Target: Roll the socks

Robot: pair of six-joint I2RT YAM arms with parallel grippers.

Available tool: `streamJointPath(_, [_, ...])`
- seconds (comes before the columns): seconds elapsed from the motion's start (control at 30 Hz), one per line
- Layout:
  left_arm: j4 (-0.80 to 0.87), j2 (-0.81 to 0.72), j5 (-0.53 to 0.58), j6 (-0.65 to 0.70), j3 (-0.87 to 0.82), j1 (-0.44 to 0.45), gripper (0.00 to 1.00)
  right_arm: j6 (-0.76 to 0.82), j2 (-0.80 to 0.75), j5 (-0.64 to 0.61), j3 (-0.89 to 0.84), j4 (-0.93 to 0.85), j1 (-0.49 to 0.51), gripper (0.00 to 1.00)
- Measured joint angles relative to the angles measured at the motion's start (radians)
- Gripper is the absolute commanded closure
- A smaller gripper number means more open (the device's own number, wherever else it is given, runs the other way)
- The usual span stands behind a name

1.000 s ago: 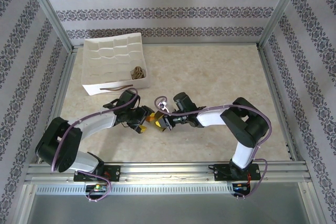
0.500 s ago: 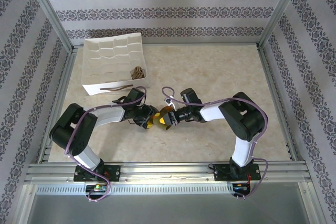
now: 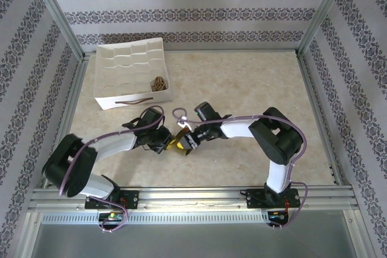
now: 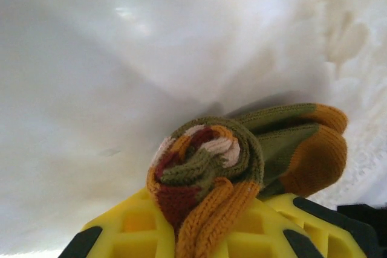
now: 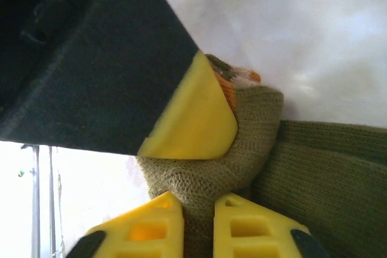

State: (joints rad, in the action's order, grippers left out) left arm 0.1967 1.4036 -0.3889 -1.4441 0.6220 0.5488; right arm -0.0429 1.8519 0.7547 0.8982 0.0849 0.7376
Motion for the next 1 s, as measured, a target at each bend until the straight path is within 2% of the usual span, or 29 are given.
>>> streamJointPath(0.07, [0.04, -0.055, 0.016, -0.023, -0.032, 0.009, 1.0, 0.066, -0.012, -0.053, 0.008, -0.015, 0.052, 0.64])
streamJointPath(0.17, [0.083, -0.078, 0.028, -0.051, -0.035, 0.042, 1.0, 0.149, -0.092, -0.184, -0.048, 0.008, 0.113, 0.52])
streamJointPath(0.37, [0.148, -0.045, 0.029, -0.079, 0.011, 0.089, 1.0, 0.237, -0.374, -0.525, -0.241, 0.064, 0.25, 0.38])
streamJointPath(0.47, [0.18, -0.019, 0.032, -0.079, 0.043, 0.092, 1.0, 0.241, -0.43, -0.673, -0.28, 0.085, 0.348, 0.38])
streamJointPath(0.6, [0.208, -0.002, 0.032, -0.078, 0.066, 0.092, 1.0, 0.233, -0.396, -0.842, -0.27, 0.089, 0.46, 0.37])
streamJointPath(0.7, [0.213, 0.0, 0.031, -0.077, 0.069, 0.092, 1.0, 0.228, -0.314, -0.952, -0.22, 0.075, 0.498, 0.37])
streamJointPath(0.83, [0.214, 0.0, 0.032, -0.077, 0.069, 0.092, 1.0, 0.217, -0.238, -1.022, -0.161, 0.055, 0.504, 0.4])
streamJointPath(0.93, [0.21, 0.0, 0.041, -0.077, 0.069, 0.092, 1.0, 0.195, -0.199, -1.035, -0.12, 0.023, 0.504, 0.51])
streamJointPath(1.0, [0.203, -0.004, 0.054, -0.077, 0.069, 0.092, 1.0, 0.172, -0.175, -1.038, -0.093, -0.01, 0.504, 0.63])
